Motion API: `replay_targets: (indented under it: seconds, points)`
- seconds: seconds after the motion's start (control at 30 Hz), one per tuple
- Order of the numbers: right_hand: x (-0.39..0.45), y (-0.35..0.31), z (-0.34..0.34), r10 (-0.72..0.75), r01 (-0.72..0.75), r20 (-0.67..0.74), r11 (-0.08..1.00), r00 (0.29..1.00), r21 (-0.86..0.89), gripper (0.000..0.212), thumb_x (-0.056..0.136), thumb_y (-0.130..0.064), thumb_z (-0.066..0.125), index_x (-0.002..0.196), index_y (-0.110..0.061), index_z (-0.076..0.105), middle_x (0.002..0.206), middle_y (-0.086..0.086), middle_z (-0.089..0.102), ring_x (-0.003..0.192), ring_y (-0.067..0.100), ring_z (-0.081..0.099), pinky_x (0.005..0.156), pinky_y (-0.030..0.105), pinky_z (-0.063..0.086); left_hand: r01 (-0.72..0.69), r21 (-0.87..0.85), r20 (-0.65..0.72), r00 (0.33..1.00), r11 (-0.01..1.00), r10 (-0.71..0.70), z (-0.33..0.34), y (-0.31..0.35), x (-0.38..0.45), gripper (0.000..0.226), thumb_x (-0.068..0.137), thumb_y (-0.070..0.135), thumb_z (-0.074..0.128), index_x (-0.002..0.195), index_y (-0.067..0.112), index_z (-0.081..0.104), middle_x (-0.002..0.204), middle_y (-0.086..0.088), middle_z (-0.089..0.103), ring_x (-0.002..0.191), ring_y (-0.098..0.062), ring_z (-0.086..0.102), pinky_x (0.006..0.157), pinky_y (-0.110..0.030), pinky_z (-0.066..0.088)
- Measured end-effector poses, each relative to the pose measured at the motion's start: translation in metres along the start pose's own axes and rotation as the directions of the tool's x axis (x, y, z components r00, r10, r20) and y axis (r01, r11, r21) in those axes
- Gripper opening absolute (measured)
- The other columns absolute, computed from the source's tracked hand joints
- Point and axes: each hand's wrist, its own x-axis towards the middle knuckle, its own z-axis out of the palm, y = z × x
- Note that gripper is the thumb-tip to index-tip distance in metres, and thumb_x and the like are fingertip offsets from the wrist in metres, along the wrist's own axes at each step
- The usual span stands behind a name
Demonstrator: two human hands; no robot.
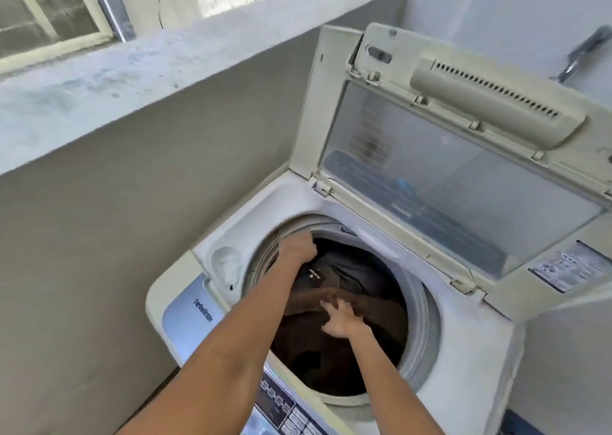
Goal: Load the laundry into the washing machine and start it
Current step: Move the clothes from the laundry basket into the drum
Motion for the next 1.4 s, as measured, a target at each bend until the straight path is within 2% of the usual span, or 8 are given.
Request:
replay_targets:
  seconds: [0.1, 0.23, 0.4, 0.5, 0.63, 0.87, 1.2, 1.4]
  points:
    - [0.012, 0.014, 0.005, 0.09, 0.026, -0.244, 0.899, 0.966, 0.437, 0.038, 0.082, -0.014, 0.05, 0.107, -0.04, 0.065, 0.124, 0.003, 0.064, 0.116, 0.025, 0.057, 0.096, 0.034, 0.047, 0.004, -0.125, 0.33, 0.943, 0.992, 0.038, 0.066, 0.003, 0.009, 0.066, 0.097, 0.051, 0.033, 0.149, 0.011, 0.02, 0.152, -0.022, 0.025, 0.14, -0.036, 0.027, 0.114, -0.043, 0.025]
    - [0.008, 0.046, 0.002, 0.442, 0.083, -0.766, 0.84, 0.467, 0.536, 0.022, 0.085, -0.006, 0.05, 0.093, -0.02, 0.064, 0.095, 0.007, 0.067, 0.095, 0.03, 0.062, 0.07, 0.037, 0.048, -0.028, 0.108, 0.571, 0.82, 0.994, -0.039, 0.145, -0.005, -0.003, 0.066, 0.095, 0.06, 0.021, 0.151, 0.031, 0.0, 0.159, -0.007, -0.014, 0.146, -0.035, -0.006, 0.114, -0.063, 0.004]
    - [0.021, 0.077, 0.004, 0.285, -0.161, -0.371, 0.929, 0.884, 0.333, 0.046, 0.097, -0.024, 0.042, 0.142, -0.02, 0.036, 0.142, 0.014, 0.038, 0.13, 0.034, 0.035, 0.101, 0.043, 0.038, -0.115, 0.353, 0.671, 0.723, 0.928, -0.166, 0.153, -0.011, -0.002, 0.072, 0.094, 0.06, 0.03, 0.151, 0.03, -0.002, 0.159, -0.006, -0.011, 0.145, -0.038, -0.004, 0.111, -0.067, 0.008]
    - [0.02, 0.07, 0.007, 0.184, -0.151, -0.175, 0.972, 0.967, 0.182, 0.049, 0.099, -0.039, 0.037, 0.143, -0.016, 0.034, 0.142, 0.014, 0.042, 0.131, 0.035, 0.035, 0.103, 0.044, 0.038, -0.149, 0.318, 0.667, 0.736, 0.936, -0.11, 0.146, -0.014, 0.009, 0.071, 0.093, 0.062, 0.026, 0.149, 0.02, 0.021, 0.158, -0.008, 0.015, 0.145, -0.033, 0.016, 0.115, -0.054, 0.017]
    - [-0.001, 0.059, -0.004, 0.237, -0.071, -0.407, 0.921, 0.882, 0.382, 0.042, 0.098, -0.046, 0.035, 0.118, -0.018, 0.059, 0.119, 0.01, 0.062, 0.112, 0.031, 0.057, 0.09, 0.038, 0.047, -0.128, 0.104, 0.085, 0.989, 0.986, 0.119, 0.105, 0.011, -0.003, 0.041, 0.095, 0.048, 0.035, 0.113, 0.021, 0.06, 0.119, -0.013, 0.063, 0.111, -0.031, 0.059, 0.09, -0.037, 0.045]
    - [-0.092, 0.086, -0.023, 0.258, 0.289, -0.797, 0.835, 0.545, 0.468, 0.025, 0.094, -0.042, 0.049, 0.101, -0.026, 0.066, 0.092, -0.003, 0.071, 0.089, 0.02, 0.065, 0.067, 0.028, 0.045, -0.425, -0.123, -0.433, 0.836, 0.897, 0.337, 0.071, 0.094, -0.071, 0.02, 0.096, 0.029, 0.043, 0.101, 0.015, 0.056, 0.086, -0.007, 0.065, 0.083, -0.028, 0.062, 0.064, -0.035, 0.043]
    - [-0.216, 0.266, 0.048, 0.506, 0.536, -0.824, 0.635, 0.256, 0.556, 0.014, 0.092, -0.019, 0.053, 0.093, -0.013, 0.066, 0.08, 0.009, 0.07, 0.073, 0.028, 0.063, 0.061, 0.035, 0.046, -0.747, -0.221, -0.347, 0.661, 0.628, 0.665, 0.174, 0.298, -0.212, 0.024, 0.089, 0.028, 0.043, 0.109, 0.019, 0.052, 0.091, 0.001, 0.062, 0.084, -0.02, 0.061, 0.07, -0.031, 0.043]
    - [-0.213, 0.366, 0.142, 0.642, 0.404, -0.612, 0.462, 0.462, 0.789, 0.021, 0.095, -0.022, 0.049, 0.079, -0.031, 0.058, 0.066, 0.001, 0.066, 0.06, 0.021, 0.064, 0.061, 0.047, 0.055, -0.625, -0.292, -0.009, 0.758, 0.724, 0.652, 0.309, 0.331, -0.242, 0.023, 0.095, 0.024, 0.043, 0.116, 0.017, 0.048, 0.109, -0.002, 0.062, 0.1, -0.02, 0.059, 0.083, -0.033, 0.045]
